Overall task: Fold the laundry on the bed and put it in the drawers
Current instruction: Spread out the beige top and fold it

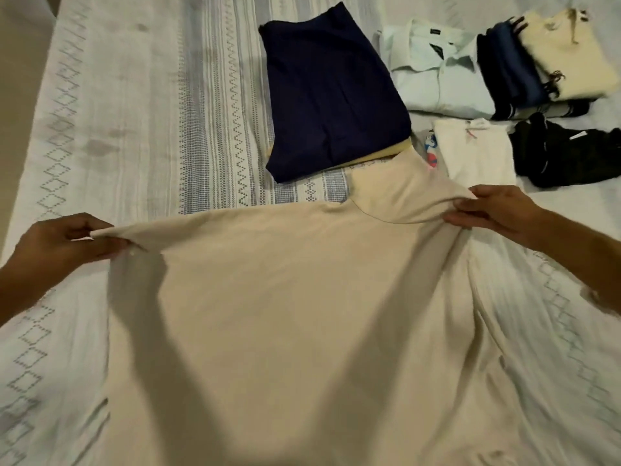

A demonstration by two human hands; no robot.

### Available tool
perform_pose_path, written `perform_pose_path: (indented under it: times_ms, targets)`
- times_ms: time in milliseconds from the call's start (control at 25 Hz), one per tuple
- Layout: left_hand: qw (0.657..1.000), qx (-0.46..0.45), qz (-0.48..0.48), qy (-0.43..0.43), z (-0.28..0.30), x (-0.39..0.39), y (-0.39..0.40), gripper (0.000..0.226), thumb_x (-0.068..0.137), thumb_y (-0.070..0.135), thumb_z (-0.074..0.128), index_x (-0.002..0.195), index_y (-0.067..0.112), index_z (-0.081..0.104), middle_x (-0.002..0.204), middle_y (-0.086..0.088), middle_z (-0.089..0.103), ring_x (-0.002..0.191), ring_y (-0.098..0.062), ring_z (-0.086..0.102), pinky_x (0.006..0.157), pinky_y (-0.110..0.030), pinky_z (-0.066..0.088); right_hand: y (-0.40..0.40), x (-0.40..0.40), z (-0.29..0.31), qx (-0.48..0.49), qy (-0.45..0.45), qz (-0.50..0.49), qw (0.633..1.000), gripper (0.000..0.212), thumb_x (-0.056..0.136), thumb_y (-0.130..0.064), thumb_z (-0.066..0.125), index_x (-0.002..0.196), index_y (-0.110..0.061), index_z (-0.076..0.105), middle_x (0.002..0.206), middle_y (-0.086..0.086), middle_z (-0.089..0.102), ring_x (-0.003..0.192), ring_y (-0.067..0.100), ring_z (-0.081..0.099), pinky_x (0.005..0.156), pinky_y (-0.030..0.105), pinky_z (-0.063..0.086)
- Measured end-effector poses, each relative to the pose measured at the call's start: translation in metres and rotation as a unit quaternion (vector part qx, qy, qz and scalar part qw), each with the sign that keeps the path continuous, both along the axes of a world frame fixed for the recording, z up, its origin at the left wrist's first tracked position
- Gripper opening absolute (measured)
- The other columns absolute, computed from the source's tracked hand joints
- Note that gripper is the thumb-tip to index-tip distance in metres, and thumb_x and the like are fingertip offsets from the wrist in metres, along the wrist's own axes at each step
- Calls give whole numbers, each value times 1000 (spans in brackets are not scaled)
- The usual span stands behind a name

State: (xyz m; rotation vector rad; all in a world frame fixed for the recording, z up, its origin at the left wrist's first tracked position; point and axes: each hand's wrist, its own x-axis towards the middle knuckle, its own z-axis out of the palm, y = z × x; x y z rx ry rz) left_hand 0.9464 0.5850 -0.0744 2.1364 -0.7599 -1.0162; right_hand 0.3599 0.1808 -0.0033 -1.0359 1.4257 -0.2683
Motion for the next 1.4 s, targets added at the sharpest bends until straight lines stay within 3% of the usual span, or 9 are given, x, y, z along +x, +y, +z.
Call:
perform_pose_path:
  times_ms: [160, 280, 400, 560, 840, 960, 1080, 1240, 1400]
  targets:
    - [999, 31, -42, -13, 11, -23, 70, 31, 71, 37, 94, 94, 22, 79, 105, 4, 79, 103, -22, 73, 101, -29, 51, 49, -45, 13, 27, -57, -12, 998, 3, 93, 2, 67, 95, -1, 67, 118, 19, 73, 116, 34, 70, 94, 33, 58]
    - [975, 110, -157, -115, -8, -41, 114, 35, 70, 16, 95, 89, 38, 75, 93, 20, 77, 87, -5, 73, 82, -38, 57, 84, -87, -8, 85, -10, 31, 996, 4, 91, -1, 70, 93, 3, 69, 120, 27, 72, 113, 33, 72, 93, 33, 58]
    - [954, 120, -198, -191, -28, -66, 135, 49, 70, 6, 94, 91, 45, 72, 98, 34, 72, 87, 3, 70, 79, -36, 56, 112, -114, -37, 90, 60, 144, 984, 41, 75, -29, 95, 99, 1, 79, 117, 21, 74, 117, 33, 70, 102, 48, 56]
    - [938, 102, -219, -248, -38, -81, 141, 40, 79, 11, 88, 102, 38, 71, 102, 25, 70, 86, -3, 67, 74, -31, 52, 128, -118, -54, 50, 28, 56, 997, 92, 36, -51, 105, 104, 5, 78, 114, 18, 76, 108, 34, 74, 92, 41, 60]
    - [915, 122, -221, -313, -21, -84, 160, 43, 80, 25, 88, 108, 45, 63, 118, 13, 68, 104, -23, 67, 80, -42, 52, 141, -120, -46, -45, 148, 74, 985, 23, 83, -40, 81, 87, -17, 82, 100, 15, 75, 99, 28, 71, 85, 39, 58]
    - [890, 79, -257, -368, 3, -121, 139, 34, 79, 40, 62, 110, 28, 66, 113, 5, 65, 100, -28, 60, 77, -46, 50, 146, -119, -48, -43, 196, 126, 971, 19, 84, -46, 80, 81, -27, 80, 73, 2, 68, 74, 22, 61, 71, 33, 44]
    - [933, 5, -244, -264, 24, -205, 93, 23, 84, 45, 55, 103, 34, 64, 104, 15, 62, 85, -10, 62, 72, -35, 52, 149, -112, -51, -11, 102, 40, 994, 22, 84, -28, 85, 95, -10, 78, 74, 8, 63, 63, 20, 56, 60, 32, 47]
    - [985, -77, -147, 38, 12, -337, 1, 19, 96, 18, 72, 112, 26, 69, 113, 6, 69, 67, -15, 70, 61, -20, 54, 158, -114, -53, 54, -8, -102, 993, 29, 81, -6, 81, 107, 3, 72, 95, 23, 74, 71, 29, 76, 62, 33, 63]
    - [990, -42, -118, 71, -20, -432, -79, 51, 90, 44, 77, 132, 19, 63, 126, 3, 65, 105, -18, 67, 91, -37, 58, 156, -128, -58, 60, -18, -88, 994, 14, 87, 0, 75, 97, 10, 71, 102, 28, 74, 98, 40, 76, 83, 40, 64]
